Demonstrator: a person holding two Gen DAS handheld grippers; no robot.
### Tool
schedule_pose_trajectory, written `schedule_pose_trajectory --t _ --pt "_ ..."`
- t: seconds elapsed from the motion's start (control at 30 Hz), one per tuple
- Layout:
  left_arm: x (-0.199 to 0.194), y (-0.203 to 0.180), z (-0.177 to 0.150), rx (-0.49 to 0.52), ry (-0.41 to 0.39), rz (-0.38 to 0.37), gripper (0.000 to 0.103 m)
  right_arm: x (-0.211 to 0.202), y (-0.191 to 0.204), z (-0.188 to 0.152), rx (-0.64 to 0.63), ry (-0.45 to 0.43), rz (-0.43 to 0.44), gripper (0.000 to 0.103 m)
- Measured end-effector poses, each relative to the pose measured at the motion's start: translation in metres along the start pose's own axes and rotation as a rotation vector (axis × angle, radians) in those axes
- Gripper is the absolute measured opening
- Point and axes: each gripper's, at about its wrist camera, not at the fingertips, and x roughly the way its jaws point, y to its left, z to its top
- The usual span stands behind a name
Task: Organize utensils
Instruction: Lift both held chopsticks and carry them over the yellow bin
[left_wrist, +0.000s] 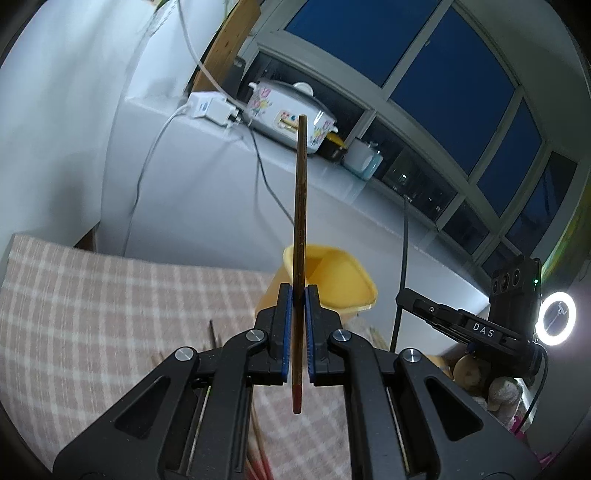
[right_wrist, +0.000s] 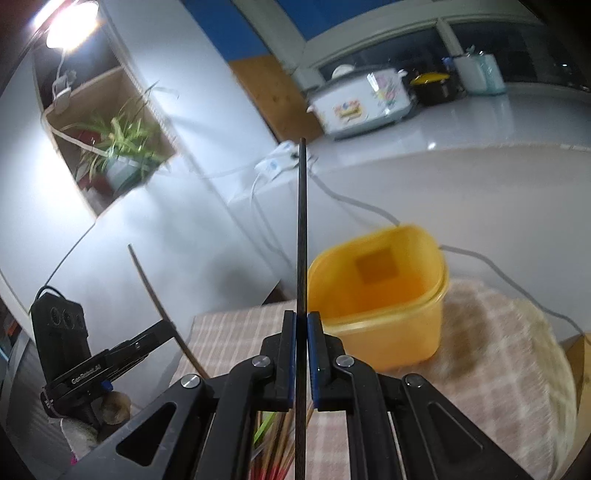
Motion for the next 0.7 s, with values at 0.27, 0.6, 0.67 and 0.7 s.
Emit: schedule_pose_trajectory --t 0.27,0.6,0.67,0.7 --pt "0.025 -0.014 0.032 0.007 -0.038 -0.011 0.004 0.002 -0.017 0.034 0.018 -0.072 -0.041 0.003" --pt "0.064 -0.033 0.062 0.016 -0.065 -0.028 0.004 0.016 -0.031 0.065 0.030 -0.127 -0.055 0.003" --pt "0.072 -0.035 0.064 0.014 -0.066 -0.028 0.004 0.020 -0.035 0.071 0.041 -0.133 -0.051 0.003" --pt "0.076 -0.035 0.065 0.011 -0.063 -0.031 0.004 0.021 -0.037 0.074 0.045 -0.138 -0.051 0.003"
